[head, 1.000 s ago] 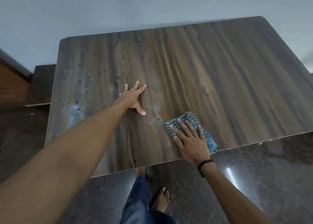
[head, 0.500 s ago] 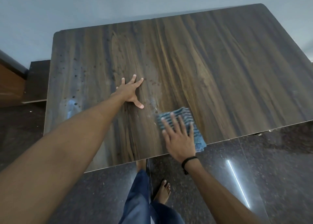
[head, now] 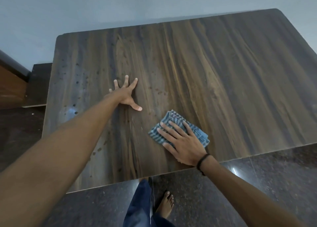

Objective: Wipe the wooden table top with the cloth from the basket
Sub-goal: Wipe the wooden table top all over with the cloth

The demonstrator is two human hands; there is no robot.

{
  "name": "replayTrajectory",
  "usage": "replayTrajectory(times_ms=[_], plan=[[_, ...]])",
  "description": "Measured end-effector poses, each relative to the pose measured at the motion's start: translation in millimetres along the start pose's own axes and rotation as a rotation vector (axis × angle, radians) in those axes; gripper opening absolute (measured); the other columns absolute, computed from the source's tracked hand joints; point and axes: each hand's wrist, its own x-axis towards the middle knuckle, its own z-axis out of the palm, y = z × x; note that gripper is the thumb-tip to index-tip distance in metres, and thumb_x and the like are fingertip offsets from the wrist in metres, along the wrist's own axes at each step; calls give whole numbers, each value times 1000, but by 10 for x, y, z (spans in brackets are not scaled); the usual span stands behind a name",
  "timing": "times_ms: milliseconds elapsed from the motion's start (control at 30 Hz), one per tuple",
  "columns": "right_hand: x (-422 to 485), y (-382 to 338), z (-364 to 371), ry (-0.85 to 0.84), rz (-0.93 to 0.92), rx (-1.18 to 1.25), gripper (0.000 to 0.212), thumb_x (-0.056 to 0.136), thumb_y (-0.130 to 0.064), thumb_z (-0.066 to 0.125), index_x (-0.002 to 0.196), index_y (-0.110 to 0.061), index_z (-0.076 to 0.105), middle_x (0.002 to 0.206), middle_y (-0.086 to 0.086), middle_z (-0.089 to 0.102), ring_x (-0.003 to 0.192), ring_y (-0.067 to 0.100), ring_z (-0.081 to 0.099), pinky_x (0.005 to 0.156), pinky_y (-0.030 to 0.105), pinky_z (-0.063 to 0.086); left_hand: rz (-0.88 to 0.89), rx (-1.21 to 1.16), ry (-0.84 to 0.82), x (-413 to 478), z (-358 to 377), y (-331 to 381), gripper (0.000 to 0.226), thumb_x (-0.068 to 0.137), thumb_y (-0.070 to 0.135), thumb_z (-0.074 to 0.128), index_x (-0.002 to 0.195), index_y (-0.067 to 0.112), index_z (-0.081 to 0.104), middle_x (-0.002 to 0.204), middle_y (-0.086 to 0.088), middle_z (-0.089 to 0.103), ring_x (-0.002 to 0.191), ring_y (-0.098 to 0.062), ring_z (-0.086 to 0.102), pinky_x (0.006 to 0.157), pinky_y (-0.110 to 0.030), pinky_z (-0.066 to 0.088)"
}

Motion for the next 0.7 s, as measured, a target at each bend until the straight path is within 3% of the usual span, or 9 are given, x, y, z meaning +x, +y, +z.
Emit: replayTrajectory(times_ms=[100, 200, 367, 600, 700], plan=[[270, 225, -87, -45, 5, 7, 54, 105, -57, 10, 158, -48, 3, 167, -20, 0, 155, 10, -4, 123, 52, -6, 9, 47, -46, -13, -26, 27, 152, 58, 56, 92, 153, 41, -26, 156, 5, -43, 144, -48, -30, 114, -71, 1], [900, 394, -275, 23, 150, -5, 56, 102, -58, 10, 158, -48, 10, 167, -20, 7, 155, 11, 6, 123, 54, 0, -3, 42, -68, -2, -50, 55, 153, 59, 53, 92, 152, 40, -29, 156, 6, -44, 144, -48, -30, 114, -71, 2], [1669, 474, -493, 33, 340, 136, 54, 105, -54, 15, 158, -48, 6, 168, -18, 0, 155, 11, -5, 122, 52, -11, -82, -75, 20, 123, -216, 48, 152, 61, 50, 93, 154, 36, -26, 160, 11, -36, 147, -43, -28, 116, -70, 1], [327, 66, -105, -78, -96, 9, 52, 107, -54, 21, 158, -49, 11, 168, -16, 7, 155, 15, 6, 122, 58, 7, -99, -75, 63, 430, -623, -221, 150, 58, 52, 93, 155, 40, -21, 160, 13, -37, 148, -39, -29, 114, -73, 2], [586, 318, -181, -109, -203, -56, 51, 107, -56, 19, 156, -53, 9, 167, -16, 8, 155, 16, 8, 122, 58, 5, -118, -76, 12, 537, -668, -316, 150, 58, 51, 93, 154, 41, -22, 160, 11, -36, 148, -41, -27, 116, -71, 8]])
